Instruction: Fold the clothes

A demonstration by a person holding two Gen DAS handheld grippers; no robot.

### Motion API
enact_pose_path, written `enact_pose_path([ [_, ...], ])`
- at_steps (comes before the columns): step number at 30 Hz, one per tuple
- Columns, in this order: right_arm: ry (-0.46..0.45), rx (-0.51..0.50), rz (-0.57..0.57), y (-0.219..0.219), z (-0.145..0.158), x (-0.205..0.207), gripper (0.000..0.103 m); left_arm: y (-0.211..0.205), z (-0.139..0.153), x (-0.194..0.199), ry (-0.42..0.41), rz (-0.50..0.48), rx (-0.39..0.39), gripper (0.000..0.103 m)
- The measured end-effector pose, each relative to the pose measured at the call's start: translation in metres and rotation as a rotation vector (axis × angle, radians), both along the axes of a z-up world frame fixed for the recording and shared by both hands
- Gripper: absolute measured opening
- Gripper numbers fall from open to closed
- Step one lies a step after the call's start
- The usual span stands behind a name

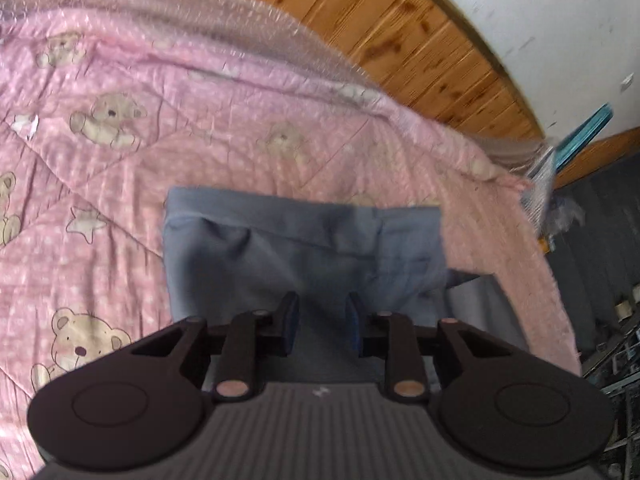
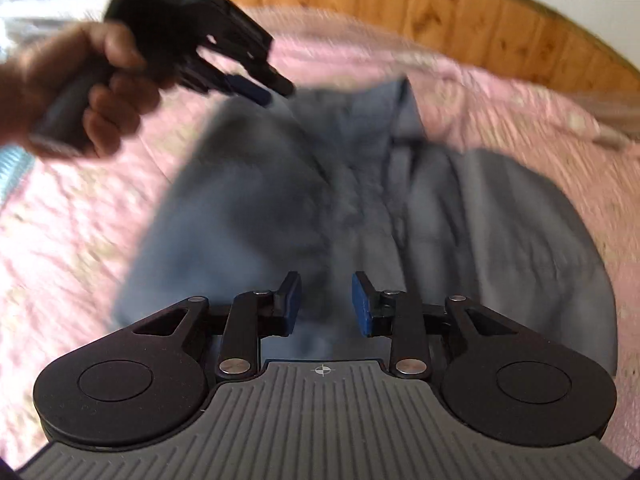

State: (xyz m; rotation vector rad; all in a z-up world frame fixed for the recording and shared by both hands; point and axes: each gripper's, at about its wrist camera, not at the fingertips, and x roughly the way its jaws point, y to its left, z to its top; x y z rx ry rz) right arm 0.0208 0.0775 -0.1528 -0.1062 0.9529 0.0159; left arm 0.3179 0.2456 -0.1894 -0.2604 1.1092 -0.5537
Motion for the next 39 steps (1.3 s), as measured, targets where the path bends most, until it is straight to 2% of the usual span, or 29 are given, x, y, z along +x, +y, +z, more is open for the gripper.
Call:
enact_pose_path([
  [1, 0.024, -0.010, 0.005, -0.005, -0.020, -0.001, 0.034, -0.003, -0.009, 0.004, 0.018, 0.007, 0.025, 0.004],
  [3, 0.008, -0.052, 0.058, -0.002, -0.041, -0.017, 0.034, 0.009, -0.021, 0.011, 0.074, 0.089, -0.014, 0.004],
  [5, 0.038, -0.021, 0.057, -0.006, -0.048, -0.018, 0.036, 0.022, -0.021, 0.014, 0.106, 0.151, -0.062, 0.004],
  [6, 0.059, 0.017, 0.054, -0.011, -0.050, -0.014, 0.038, 0.024, -0.012, 0.010, 0.086, 0.154, -0.053, 0.005],
  [7, 0.075, 0.063, 0.050, -0.018, -0.050, -0.009, 0.041, 0.026, -0.004, 0.006, 0.067, 0.156, -0.045, 0.020],
  [9, 0.069, 0.178, 0.041, -0.036, -0.040, 0.001, 0.039, 0.030, 0.013, -0.002, 0.028, 0.161, -0.027, 0.038],
  [11, -0.022, 0.248, 0.044, -0.058, -0.018, 0.012, 0.040, 0.033, 0.027, -0.010, 0.011, 0.154, -0.042, 0.038],
  [13, -0.102, 0.277, 0.058, -0.078, -0.001, 0.035, 0.055, 0.033, 0.036, -0.017, 0.008, 0.157, -0.062, 0.039],
  [16, -0.180, 0.293, 0.084, -0.104, 0.000, 0.101, 0.071, 0.027, 0.044, -0.029, 0.010, 0.183, -0.064, 0.040],
  [21, -0.197, 0.283, 0.126, -0.133, -0.035, 0.230, 0.071, 0.009, 0.049, -0.061, 0.031, 0.192, -0.050, 0.041],
  [23, -0.156, 0.350, 0.147, -0.140, -0.048, 0.268, 0.064, 0.003, 0.054, -0.079, 0.012, 0.190, -0.024, 0.041],
  [25, -0.044, 0.495, 0.140, -0.141, -0.062, 0.287, 0.003, 0.000, 0.058, -0.098, -0.013, 0.180, -0.014, 0.042],
  [27, 0.101, 0.646, 0.098, -0.142, -0.077, 0.301, 0.002, -0.003, 0.057, -0.116, -0.023, 0.175, -0.007, 0.044],
  [28, 0.159, 0.679, 0.030, -0.150, -0.085, 0.306, 0.002, -0.004, 0.053, -0.123, -0.017, 0.170, -0.003, 0.044],
  [30, 0.215, 0.743, -0.119, -0.170, -0.096, 0.306, 0.002, -0.004, 0.042, -0.136, 0.006, 0.168, 0.005, 0.044],
  [32, 0.256, 0.786, -0.219, -0.185, -0.111, 0.310, 0.001, 0.002, 0.024, -0.142, 0.034, 0.190, 0.018, 0.042],
  [34, 0.260, 0.775, -0.231, -0.185, -0.115, 0.313, 0.000, 0.008, 0.007, -0.147, 0.053, 0.213, 0.033, 0.026],
  [36, 0.251, 0.727, -0.204, -0.177, -0.110, 0.310, 0.000, 0.017, -0.005, -0.148, 0.071, 0.248, 0.015, 0.016],
  [38, 0.216, 0.672, -0.207, -0.176, -0.093, 0.304, 0.012, 0.023, 0.004, -0.151, 0.048, 0.248, -0.017, 0.015],
  [39, 0.190, 0.643, -0.215, -0.177, -0.081, 0.299, 0.034, 0.026, 0.012, -0.154, 0.030, 0.241, -0.033, 0.016],
])
